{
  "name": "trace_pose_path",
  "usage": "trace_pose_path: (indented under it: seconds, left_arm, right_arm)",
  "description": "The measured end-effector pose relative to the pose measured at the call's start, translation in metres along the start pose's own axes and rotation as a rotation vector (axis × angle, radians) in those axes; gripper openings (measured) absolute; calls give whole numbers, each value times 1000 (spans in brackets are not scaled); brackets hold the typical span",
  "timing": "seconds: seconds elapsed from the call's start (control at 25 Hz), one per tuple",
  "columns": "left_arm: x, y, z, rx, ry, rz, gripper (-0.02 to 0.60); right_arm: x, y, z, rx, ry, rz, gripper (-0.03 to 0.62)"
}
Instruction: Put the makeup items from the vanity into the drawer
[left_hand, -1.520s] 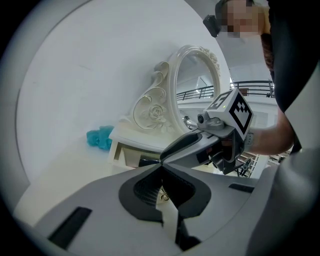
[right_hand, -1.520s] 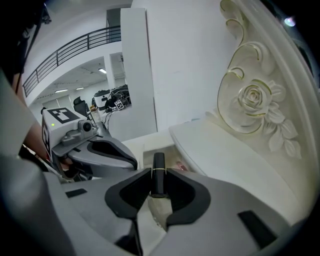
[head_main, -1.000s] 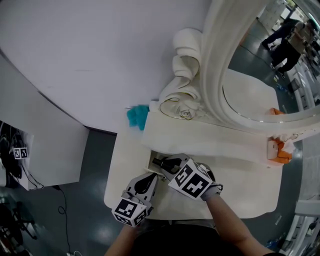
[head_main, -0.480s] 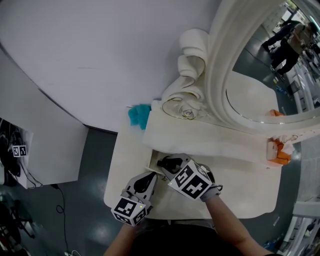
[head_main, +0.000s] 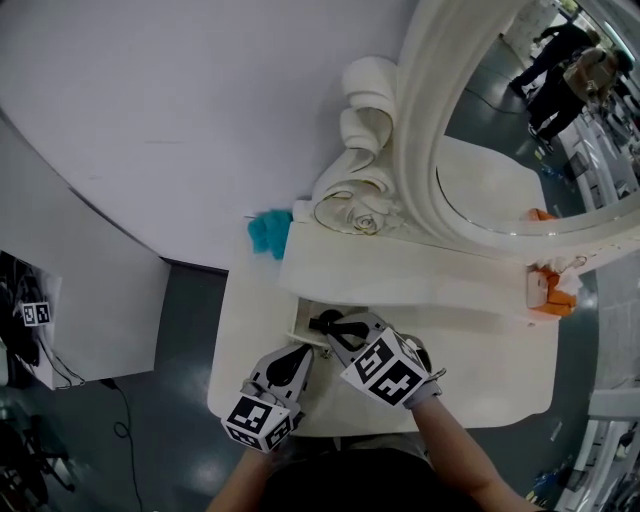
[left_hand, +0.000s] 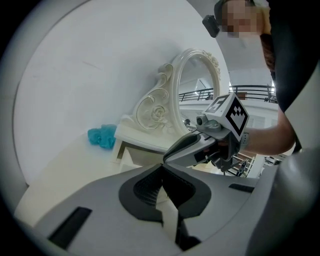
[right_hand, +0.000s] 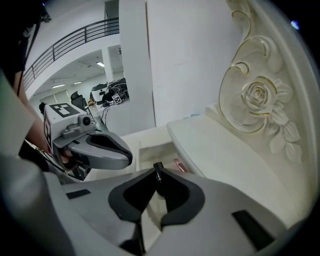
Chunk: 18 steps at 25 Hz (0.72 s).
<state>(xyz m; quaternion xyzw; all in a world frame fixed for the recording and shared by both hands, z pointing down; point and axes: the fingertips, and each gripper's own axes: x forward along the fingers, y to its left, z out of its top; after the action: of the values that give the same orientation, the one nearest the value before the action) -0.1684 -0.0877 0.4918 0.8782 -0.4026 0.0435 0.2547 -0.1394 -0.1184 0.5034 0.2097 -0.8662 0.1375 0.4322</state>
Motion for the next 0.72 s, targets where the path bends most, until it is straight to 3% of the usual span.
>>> trace_pose_path:
  seconds: [0.16, 0.72]
  left_arm:
    - [0, -6, -1, 12, 8, -37, 14]
    - [7, -23, -7, 76, 76, -200, 14]
  right_arm:
    - [-9, -2, 0, 46, -57, -61, 23]
    - [-44, 3, -20, 190, -139, -227, 21]
